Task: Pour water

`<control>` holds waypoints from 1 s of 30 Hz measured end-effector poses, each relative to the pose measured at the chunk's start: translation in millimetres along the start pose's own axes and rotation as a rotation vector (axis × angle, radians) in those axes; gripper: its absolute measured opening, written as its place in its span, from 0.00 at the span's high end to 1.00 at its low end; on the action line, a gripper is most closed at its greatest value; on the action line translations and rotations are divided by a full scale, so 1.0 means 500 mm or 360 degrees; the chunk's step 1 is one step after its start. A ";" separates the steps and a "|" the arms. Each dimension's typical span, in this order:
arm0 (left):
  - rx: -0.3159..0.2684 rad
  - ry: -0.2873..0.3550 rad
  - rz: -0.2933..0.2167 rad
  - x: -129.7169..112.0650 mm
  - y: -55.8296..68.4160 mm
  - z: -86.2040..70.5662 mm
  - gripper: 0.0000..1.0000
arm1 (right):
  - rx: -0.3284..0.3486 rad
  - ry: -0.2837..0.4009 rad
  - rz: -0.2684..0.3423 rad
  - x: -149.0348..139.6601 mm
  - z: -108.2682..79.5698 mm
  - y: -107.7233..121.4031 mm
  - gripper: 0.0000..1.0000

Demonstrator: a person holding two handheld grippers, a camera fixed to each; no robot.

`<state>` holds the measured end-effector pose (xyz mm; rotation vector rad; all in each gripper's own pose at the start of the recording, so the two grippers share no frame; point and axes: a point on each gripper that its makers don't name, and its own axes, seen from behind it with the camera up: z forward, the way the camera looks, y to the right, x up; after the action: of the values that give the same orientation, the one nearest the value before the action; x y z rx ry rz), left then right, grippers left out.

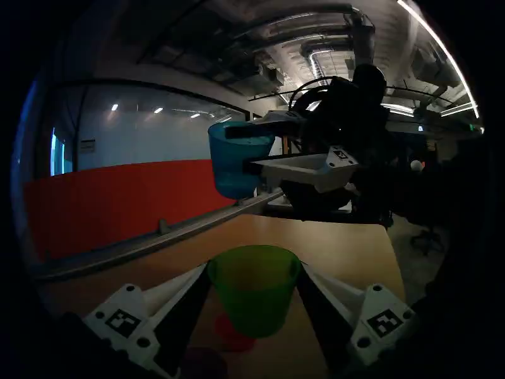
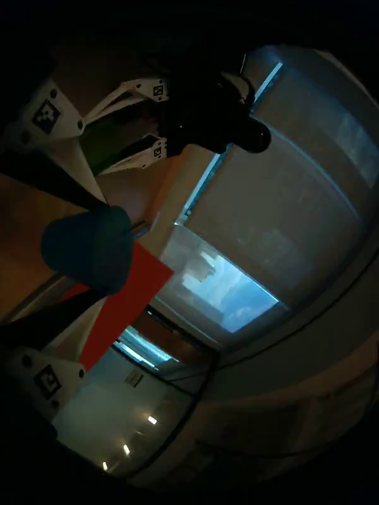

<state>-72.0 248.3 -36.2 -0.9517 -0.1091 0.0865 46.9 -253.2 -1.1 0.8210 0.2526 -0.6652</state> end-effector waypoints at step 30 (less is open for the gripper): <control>-0.0039 0.0050 0.0002 0.013 0.015 0.017 0.11 | -0.0013 -0.0025 -0.0447 0.042 0.021 0.001 0.10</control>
<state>-66.9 260.3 -37.0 -0.9772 -0.0809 0.0714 63.1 -270.3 -3.4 0.7788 0.3600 -0.9328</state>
